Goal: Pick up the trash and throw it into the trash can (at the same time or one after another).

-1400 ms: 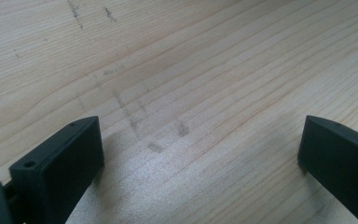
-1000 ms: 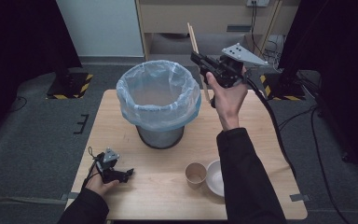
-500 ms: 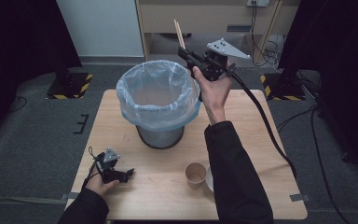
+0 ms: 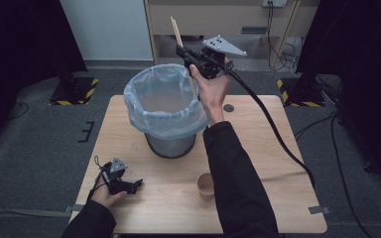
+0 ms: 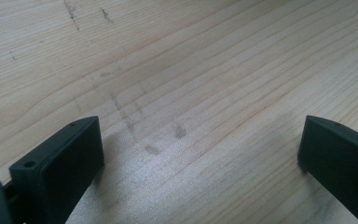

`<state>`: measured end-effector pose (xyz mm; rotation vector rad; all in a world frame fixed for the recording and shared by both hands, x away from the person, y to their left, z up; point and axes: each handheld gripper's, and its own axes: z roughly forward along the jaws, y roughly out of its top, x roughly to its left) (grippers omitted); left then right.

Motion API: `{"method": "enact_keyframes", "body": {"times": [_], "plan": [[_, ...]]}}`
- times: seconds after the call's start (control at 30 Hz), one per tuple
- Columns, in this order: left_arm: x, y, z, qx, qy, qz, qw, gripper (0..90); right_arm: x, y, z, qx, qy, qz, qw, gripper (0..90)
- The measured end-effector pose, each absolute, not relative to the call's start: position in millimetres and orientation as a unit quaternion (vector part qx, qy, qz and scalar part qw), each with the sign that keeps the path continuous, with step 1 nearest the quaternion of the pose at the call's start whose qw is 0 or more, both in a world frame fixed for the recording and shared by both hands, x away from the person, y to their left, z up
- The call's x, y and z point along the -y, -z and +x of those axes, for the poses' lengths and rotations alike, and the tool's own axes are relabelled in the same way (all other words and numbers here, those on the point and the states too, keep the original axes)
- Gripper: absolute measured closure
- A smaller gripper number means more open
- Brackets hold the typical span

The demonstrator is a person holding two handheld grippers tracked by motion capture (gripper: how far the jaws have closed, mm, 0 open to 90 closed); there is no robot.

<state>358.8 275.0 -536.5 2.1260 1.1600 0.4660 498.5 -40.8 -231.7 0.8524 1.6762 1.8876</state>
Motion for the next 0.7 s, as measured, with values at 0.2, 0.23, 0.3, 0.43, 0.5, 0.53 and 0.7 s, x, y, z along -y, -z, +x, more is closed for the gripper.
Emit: {"method": "enact_keyframes", "body": {"times": [0.2, 0.23, 0.3, 0.43, 0.5, 0.53, 0.7], "plan": [[-274.9, 536.4, 358.8, -0.444, -0.178, 0.814, 0.331, 0.0, 29.8, 233.7, 503.5, -0.611, -0.690, 0.311, 0.233, 85.5], [-274.9, 536.4, 358.8, -0.443, -0.178, 0.814, 0.331, 0.0, 28.0, 236.3, 506.2, -0.611, -0.686, 0.315, 0.238, 85.6], [-274.9, 536.4, 358.8, -0.443, -0.178, 0.814, 0.331, 0.0, 25.9, 238.5, 507.6, -0.612, -0.684, 0.315, 0.240, 85.5], [-274.9, 536.4, 358.8, -0.443, -0.178, 0.814, 0.331, 0.0, 22.3, 241.8, 509.1, -0.612, -0.684, 0.315, 0.241, 85.6], [-274.8, 536.4, 358.8, -0.443, -0.178, 0.814, 0.331, 0.0, 19.6, 244.4, 510.4, -0.614, -0.682, 0.316, 0.242, 85.5], [-274.8, 536.4, 358.9, -0.443, -0.178, 0.814, 0.331, 0.0, 16.7, 247.3, 511.2, -0.615, -0.681, 0.315, 0.244, 85.5], [-274.8, 536.4, 358.9, -0.443, -0.178, 0.814, 0.331, 0.0, 10.6, 253.4, 514.0, -0.617, -0.678, 0.317, 0.241, 83.0]]}}
